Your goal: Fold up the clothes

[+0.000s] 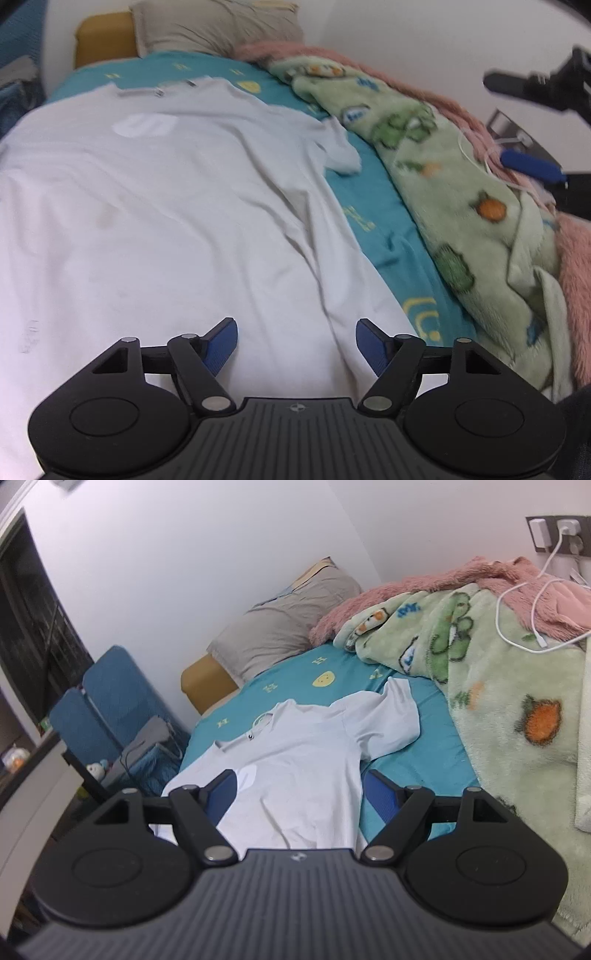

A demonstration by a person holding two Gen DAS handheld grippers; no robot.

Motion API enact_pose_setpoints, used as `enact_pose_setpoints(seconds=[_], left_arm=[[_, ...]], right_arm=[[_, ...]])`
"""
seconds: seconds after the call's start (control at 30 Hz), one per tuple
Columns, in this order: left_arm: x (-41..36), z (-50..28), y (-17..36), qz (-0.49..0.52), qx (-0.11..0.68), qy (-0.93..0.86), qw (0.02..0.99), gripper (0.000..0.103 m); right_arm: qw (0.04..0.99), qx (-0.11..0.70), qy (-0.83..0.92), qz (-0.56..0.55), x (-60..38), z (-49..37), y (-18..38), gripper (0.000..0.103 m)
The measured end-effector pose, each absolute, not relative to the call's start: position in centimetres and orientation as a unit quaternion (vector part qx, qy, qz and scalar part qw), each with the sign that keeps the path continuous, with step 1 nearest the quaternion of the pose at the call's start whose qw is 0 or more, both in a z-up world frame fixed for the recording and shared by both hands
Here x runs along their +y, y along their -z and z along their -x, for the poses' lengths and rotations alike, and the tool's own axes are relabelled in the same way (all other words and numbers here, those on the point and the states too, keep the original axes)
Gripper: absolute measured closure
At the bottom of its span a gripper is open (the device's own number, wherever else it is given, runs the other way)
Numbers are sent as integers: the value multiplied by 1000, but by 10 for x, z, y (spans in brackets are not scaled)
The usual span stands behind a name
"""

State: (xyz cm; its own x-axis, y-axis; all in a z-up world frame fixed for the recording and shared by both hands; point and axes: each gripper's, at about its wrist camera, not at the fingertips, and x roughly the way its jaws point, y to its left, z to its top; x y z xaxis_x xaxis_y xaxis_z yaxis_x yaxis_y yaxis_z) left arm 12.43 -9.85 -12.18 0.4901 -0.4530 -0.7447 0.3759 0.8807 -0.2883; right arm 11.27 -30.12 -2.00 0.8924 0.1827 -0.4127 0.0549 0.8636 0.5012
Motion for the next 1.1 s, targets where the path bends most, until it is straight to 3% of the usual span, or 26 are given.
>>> enact_pose_setpoints(seconds=[0.17,0.3,0.4,0.53,0.6,1.0,1.07,1.1], left_arm=[[-127,-128,138,39,460,278,842,47],[-148,-130,149,30,472,293,831,64],[-159,-130,153,20,467,296,833,67],[-166,-130,148,22,458,312,832,91],[-169,-130,146,24,454,321,831,96],[-204,-135,156,17,453,353,819,98],[-201,-135,156,17,458,353,816,94],[-199,-135,154,16,459,353,815,87]], right_arm=[[932,231,-31,-276,-311,-117,26,24],[929,237,-34,-281,-314,-121,31,24],[927,239,-35,-286,-316,-121,32,24],[925,240,-36,-293,-318,-123,34,24],[925,239,-37,-293,-319,-123,34,24],[925,236,-33,-297,-325,-130,39,24],[925,238,-30,-296,-326,-131,41,24],[924,239,-31,-297,-327,-132,42,24]])
